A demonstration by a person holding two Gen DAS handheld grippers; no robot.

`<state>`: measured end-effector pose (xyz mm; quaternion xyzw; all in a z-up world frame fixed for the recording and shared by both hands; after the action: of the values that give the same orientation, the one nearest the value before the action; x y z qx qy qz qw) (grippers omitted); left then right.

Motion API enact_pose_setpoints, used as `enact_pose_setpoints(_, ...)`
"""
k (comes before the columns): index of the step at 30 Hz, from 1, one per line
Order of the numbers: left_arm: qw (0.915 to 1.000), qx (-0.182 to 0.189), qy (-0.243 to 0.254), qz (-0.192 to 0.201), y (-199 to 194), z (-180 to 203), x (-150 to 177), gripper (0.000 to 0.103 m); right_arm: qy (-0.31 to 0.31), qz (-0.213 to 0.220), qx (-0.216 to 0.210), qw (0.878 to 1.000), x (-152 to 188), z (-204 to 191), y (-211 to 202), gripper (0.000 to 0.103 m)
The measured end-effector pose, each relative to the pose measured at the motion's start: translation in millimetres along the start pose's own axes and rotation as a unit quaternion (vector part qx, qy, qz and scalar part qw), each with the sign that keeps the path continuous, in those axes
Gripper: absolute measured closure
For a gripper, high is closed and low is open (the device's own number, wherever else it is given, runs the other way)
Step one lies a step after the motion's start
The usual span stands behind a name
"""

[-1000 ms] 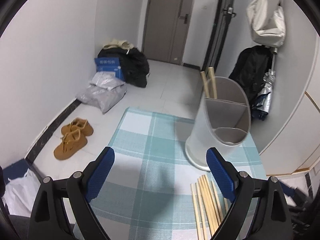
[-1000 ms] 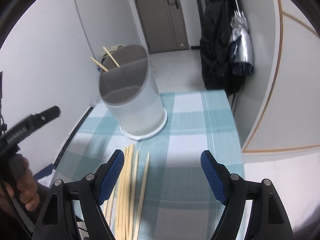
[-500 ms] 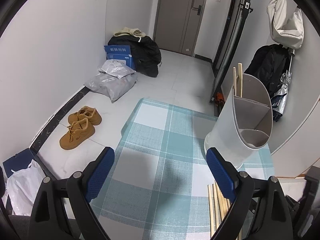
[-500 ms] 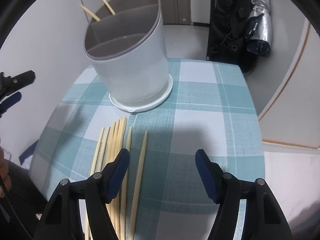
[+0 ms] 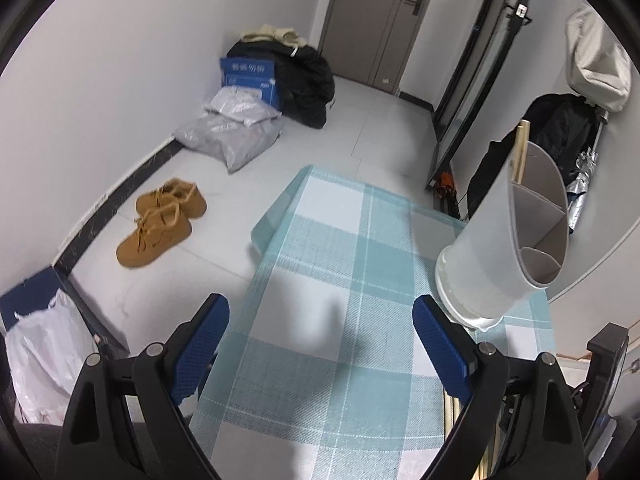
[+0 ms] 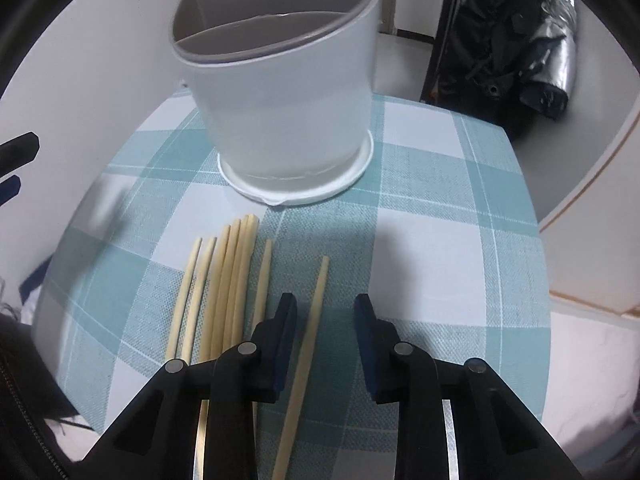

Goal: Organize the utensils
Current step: 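Move the open right tool back down to the chopsticks on the cloth, then close the right tool on a single wooden chopstick on the cloth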

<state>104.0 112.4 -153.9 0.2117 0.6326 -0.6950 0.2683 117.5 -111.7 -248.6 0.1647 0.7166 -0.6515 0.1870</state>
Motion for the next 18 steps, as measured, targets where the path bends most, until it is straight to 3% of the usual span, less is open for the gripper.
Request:
enact_pose_setpoints(7, 0.9996, 0.017, -0.009, -0.022, 5, 4, 3, 0.013, -0.047, -0.008, 0.015, 0.999, -4, -17, 5, 0.098)
enact_pose_setpoints(13, 0.9995, 0.021, -0.001, -0.025, 5, 10, 4, 0.013, -0.002, -0.026, -0.018, 0.999, -9, -4, 6, 0.099)
enact_pose_setpoints(18, 0.9976, 0.032, 0.035, -0.050, 13, 28, 14, 0.013, 0.039, -0.010, -0.056, 0.998, -25, 10, -10, 0.099)
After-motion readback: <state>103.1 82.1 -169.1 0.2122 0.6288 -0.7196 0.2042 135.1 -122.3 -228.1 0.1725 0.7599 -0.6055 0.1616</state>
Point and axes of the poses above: each gripper's, at about its wrist camera, not at the fingertips, and y roughly the way its jaws point, z to its right, x to its underside, the point moved 9 cm from there along y, roughly the way its jaws point, and after that the axes turned 13 degrees about y, right-handed, at the moved point
